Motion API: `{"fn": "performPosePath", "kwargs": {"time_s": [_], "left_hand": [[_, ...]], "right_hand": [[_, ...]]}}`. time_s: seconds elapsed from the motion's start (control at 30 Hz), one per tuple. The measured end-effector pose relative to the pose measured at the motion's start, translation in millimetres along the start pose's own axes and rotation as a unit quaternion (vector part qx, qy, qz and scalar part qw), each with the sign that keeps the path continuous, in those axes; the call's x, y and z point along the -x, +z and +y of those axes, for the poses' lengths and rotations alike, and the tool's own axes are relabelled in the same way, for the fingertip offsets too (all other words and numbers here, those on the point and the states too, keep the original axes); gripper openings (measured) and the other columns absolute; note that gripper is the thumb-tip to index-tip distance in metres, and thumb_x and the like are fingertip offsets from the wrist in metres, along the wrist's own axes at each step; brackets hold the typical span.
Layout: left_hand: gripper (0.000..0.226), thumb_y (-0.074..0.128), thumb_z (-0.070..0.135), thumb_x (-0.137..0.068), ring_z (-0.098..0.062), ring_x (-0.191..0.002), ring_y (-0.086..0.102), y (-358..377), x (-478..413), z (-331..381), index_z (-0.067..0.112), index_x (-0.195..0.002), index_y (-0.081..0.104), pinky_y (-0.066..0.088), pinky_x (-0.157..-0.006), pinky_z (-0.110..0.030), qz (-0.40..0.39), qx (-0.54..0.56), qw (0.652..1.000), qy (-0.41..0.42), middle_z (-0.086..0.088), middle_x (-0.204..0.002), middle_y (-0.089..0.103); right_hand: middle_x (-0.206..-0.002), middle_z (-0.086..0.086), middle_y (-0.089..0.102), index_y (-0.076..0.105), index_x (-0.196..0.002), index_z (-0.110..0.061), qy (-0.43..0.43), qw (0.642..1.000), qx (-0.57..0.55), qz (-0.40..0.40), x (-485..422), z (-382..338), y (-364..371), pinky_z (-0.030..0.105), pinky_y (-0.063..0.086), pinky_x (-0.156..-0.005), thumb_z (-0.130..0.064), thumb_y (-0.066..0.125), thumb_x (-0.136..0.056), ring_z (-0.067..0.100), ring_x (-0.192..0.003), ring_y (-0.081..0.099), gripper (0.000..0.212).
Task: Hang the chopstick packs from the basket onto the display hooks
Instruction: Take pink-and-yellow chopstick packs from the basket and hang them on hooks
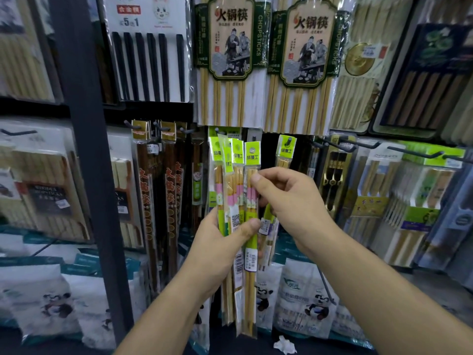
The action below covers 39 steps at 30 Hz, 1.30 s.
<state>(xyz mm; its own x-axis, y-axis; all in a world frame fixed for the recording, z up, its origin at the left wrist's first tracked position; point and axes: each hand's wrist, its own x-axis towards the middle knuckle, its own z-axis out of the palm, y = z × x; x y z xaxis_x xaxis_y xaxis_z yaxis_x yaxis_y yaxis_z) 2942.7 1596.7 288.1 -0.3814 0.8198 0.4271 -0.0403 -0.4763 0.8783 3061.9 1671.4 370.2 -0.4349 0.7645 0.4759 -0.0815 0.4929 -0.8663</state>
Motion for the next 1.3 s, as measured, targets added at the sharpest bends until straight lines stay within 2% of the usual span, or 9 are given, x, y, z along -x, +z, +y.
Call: {"fn": "performPosePath", "kwargs": {"time_s": [0.17,0.3,0.47,0.7,0.8,0.97,1.03,1.17,1.3], "left_hand": [[0.042,0.087,0.061,-0.068,-0.022,-0.099,0.075,-1,1,0,0.041,-0.102,0.072,0.059,-0.090,-0.052,0.019,-0.037,0.999,-0.002,0.002,-0.102,0.078],[0.005,0.074,0.025,-0.094,-0.015,-0.081,0.072,0,0,1,0.029,-0.090,0.074,0.063,-0.071,-0.034,0.037,0.010,0.999,-0.007,0.001,-0.081,0.072],[0.030,0.060,0.006,-0.101,-0.015,-0.065,0.064,-2,-3,0,0.027,-0.087,0.074,0.061,-0.063,-0.036,0.051,0.039,0.998,-0.016,-0.001,-0.067,0.057],[0.016,0.064,0.008,-0.099,-0.018,-0.068,0.065,-2,-3,-3,0.021,-0.097,0.073,0.063,-0.069,-0.041,0.052,0.051,0.997,-0.016,-0.006,-0.071,0.062],[0.007,0.072,0.016,-0.094,-0.022,-0.071,0.068,-3,-4,-5,0.022,-0.097,0.073,0.063,-0.070,-0.042,0.049,0.048,0.998,-0.013,-0.008,-0.074,0.065],[0.013,0.076,0.027,-0.085,-0.020,-0.068,0.066,-3,-3,-6,0.029,-0.098,0.073,0.057,-0.060,-0.033,0.044,0.027,0.999,-0.005,-0.004,-0.075,0.068],[0.018,0.080,0.035,-0.081,-0.018,-0.065,0.065,-2,-3,-3,0.031,-0.097,0.072,0.054,-0.055,-0.031,0.037,0.023,0.999,-0.002,-0.001,-0.075,0.068],[0.036,0.086,0.055,-0.073,-0.018,-0.062,0.062,0,-1,3,0.033,-0.097,0.071,0.049,-0.048,-0.029,0.031,0.033,0.999,-0.001,-0.003,-0.070,0.064],[0.017,0.074,0.041,-0.086,-0.016,-0.063,0.062,1,1,4,0.036,-0.102,0.071,0.051,-0.049,-0.029,0.033,0.038,0.999,-0.012,-0.005,-0.071,0.063]], "right_hand": [[-0.074,0.006,0.071,0.075,-0.084,-0.017,-0.025,0.999,0.012,0.019,-3,0,-2,0.024,0.056,-0.068,-0.024,0.069,-0.096,0.007,-0.066,0.062,0.015],[-0.061,-0.005,0.062,0.073,-0.078,-0.013,-0.041,0.993,0.000,0.108,-15,-3,-16,0.020,0.049,-0.063,-0.022,0.067,-0.097,0.004,-0.059,0.054,0.022],[-0.049,-0.017,0.050,0.072,-0.077,-0.016,-0.032,0.990,0.024,0.135,-25,1,-28,0.011,0.041,-0.054,-0.027,0.063,-0.099,-0.002,-0.050,0.043,0.027],[-0.048,-0.014,0.044,0.069,-0.069,-0.011,-0.013,0.988,0.022,0.152,-27,9,-27,0.005,0.044,-0.056,-0.029,0.063,-0.099,0.003,-0.049,0.040,0.035],[-0.051,-0.010,0.042,0.068,-0.073,-0.006,0.001,0.988,0.017,0.152,-26,12,-27,0.009,0.043,-0.055,-0.031,0.065,-0.098,0.005,-0.050,0.037,0.035],[-0.054,-0.006,0.042,0.062,-0.068,-0.006,0.010,0.989,-0.003,0.145,-26,12,-25,0.019,0.045,-0.070,-0.031,0.065,-0.097,0.007,-0.052,0.038,0.039],[-0.048,-0.010,0.040,0.059,-0.060,-0.012,0.008,0.989,0.009,0.145,-28,12,-24,0.013,0.045,-0.063,-0.032,0.065,-0.097,0.005,-0.047,0.036,0.042],[-0.056,0.002,0.052,0.068,-0.068,-0.005,0.024,0.989,0.050,0.136,-31,19,-26,0.019,0.044,-0.058,-0.042,0.066,-0.095,0.008,-0.053,0.048,0.046],[-0.055,-0.008,0.058,0.069,-0.070,-0.016,0.019,0.985,0.086,0.150,-27,24,-27,0.014,0.043,-0.055,-0.043,0.070,-0.092,-0.001,-0.052,0.053,0.035]]}}
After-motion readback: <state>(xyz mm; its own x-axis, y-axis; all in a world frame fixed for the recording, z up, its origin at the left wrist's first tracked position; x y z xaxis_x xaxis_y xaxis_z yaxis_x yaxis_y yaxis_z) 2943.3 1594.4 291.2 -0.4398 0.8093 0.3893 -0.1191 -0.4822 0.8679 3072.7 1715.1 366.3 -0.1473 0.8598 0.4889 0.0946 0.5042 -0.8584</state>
